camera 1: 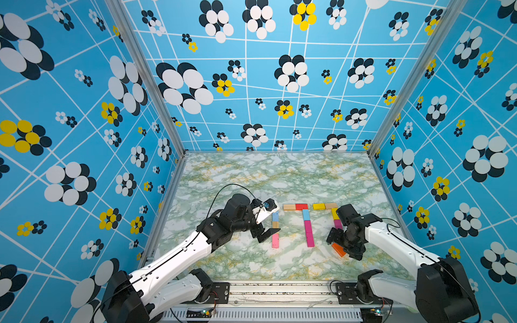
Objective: Assemble the number 7 with building blocks
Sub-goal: Pick up the building block from the center of the board.
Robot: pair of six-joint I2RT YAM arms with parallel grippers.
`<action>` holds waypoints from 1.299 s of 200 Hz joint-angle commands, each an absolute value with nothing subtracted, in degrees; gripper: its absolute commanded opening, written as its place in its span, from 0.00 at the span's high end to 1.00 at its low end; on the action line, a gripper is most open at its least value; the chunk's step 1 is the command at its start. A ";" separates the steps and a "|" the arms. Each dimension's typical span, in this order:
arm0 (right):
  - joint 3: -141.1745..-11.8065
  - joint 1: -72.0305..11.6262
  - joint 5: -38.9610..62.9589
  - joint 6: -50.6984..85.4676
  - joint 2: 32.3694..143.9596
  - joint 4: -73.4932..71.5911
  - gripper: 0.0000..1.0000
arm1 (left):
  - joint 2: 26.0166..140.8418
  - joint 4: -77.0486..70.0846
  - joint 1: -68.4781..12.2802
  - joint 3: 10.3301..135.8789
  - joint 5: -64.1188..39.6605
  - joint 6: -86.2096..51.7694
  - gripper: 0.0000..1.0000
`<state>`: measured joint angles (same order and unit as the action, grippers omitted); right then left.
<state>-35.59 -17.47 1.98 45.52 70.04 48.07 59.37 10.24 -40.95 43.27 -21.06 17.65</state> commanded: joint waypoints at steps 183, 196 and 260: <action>-35.97 -21.16 2.38 37.68 72.16 46.51 0.29 | 58.84 9.95 -41.48 43.62 -21.27 18.02 0.01; -35.69 -21.32 1.49 37.59 72.93 46.28 0.34 | 58.73 9.82 -41.47 43.59 -21.18 18.02 0.01; -35.42 -21.50 0.07 37.47 74.21 45.46 0.61 | 59.16 9.84 -41.48 43.67 -21.27 17.94 0.01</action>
